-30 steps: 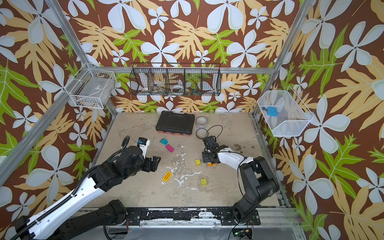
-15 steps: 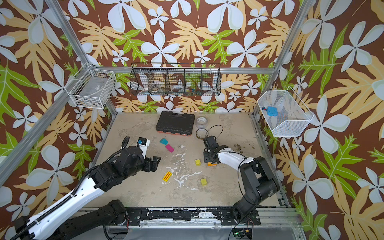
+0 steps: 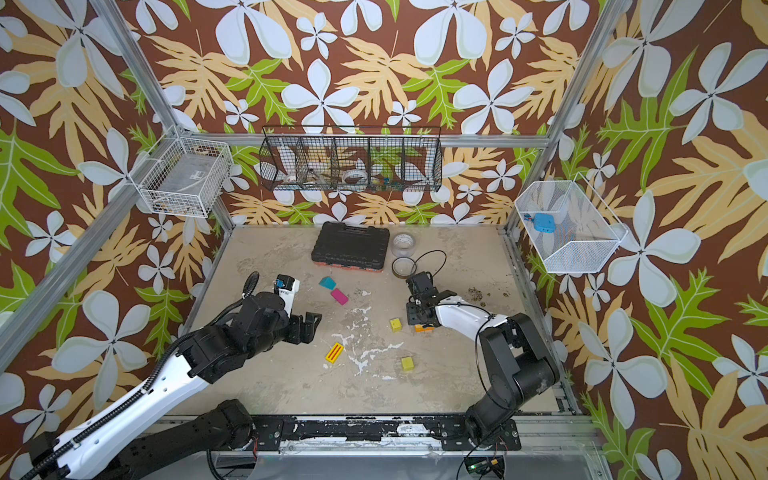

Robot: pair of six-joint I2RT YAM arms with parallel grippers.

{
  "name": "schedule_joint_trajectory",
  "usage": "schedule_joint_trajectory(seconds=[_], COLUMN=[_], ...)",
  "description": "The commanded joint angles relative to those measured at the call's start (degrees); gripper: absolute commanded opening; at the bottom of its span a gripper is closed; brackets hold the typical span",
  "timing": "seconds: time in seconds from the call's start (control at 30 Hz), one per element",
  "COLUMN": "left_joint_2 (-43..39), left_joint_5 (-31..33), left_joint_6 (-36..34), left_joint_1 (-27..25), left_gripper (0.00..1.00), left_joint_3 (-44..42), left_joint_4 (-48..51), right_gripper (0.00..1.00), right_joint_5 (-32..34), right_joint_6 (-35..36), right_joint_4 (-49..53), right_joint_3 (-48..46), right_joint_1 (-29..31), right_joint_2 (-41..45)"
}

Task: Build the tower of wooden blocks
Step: 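Lower the red block onto the orange block and align it, then open the right gripper and lift it off the red block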

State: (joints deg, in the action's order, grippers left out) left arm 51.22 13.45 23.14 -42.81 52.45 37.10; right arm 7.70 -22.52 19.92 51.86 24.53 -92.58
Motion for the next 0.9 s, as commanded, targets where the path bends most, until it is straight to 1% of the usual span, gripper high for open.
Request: schedule_joint_trajectory(seconds=[0.0, 0.2, 0.33, 0.57, 0.7, 0.87], left_joint_2=[0.1, 0.0, 0.1, 0.2, 0.3, 0.1], left_joint_5=[0.1, 0.1, 0.2, 0.3, 0.3, 0.3], left_joint_6=[0.1, 0.1, 0.0, 0.1, 0.1, 0.0], left_joint_1=[-0.1, -0.1, 0.0, -0.1, 0.0, 0.0], left_gripper=[0.9, 0.91, 0.9, 0.9, 0.9, 0.9], left_joint_3=[0.0, 0.0, 0.0, 0.0, 0.0, 0.0], left_joint_4=[-0.6, -0.6, -0.6, -0.6, -0.6, -0.7], right_gripper=[0.65, 0.65, 0.61, 0.62, 0.7, 0.86], right_joint_5=[0.8, 0.8, 0.6, -0.2, -0.3, 0.3], right_joint_6=[-0.4, -0.6, -0.8, -0.9, -0.9, -1.1], right_joint_4=[1.3, 1.3, 1.0, 1.1, 1.1, 2.0], right_joint_3=[-0.2, -0.5, -0.9, -1.0, -0.8, -0.5], right_joint_1=[-0.1, 0.0, 0.0, 0.0, 0.0, 0.0], right_joint_2=[-0.2, 0.2, 0.6, 0.6, 0.6, 1.6])
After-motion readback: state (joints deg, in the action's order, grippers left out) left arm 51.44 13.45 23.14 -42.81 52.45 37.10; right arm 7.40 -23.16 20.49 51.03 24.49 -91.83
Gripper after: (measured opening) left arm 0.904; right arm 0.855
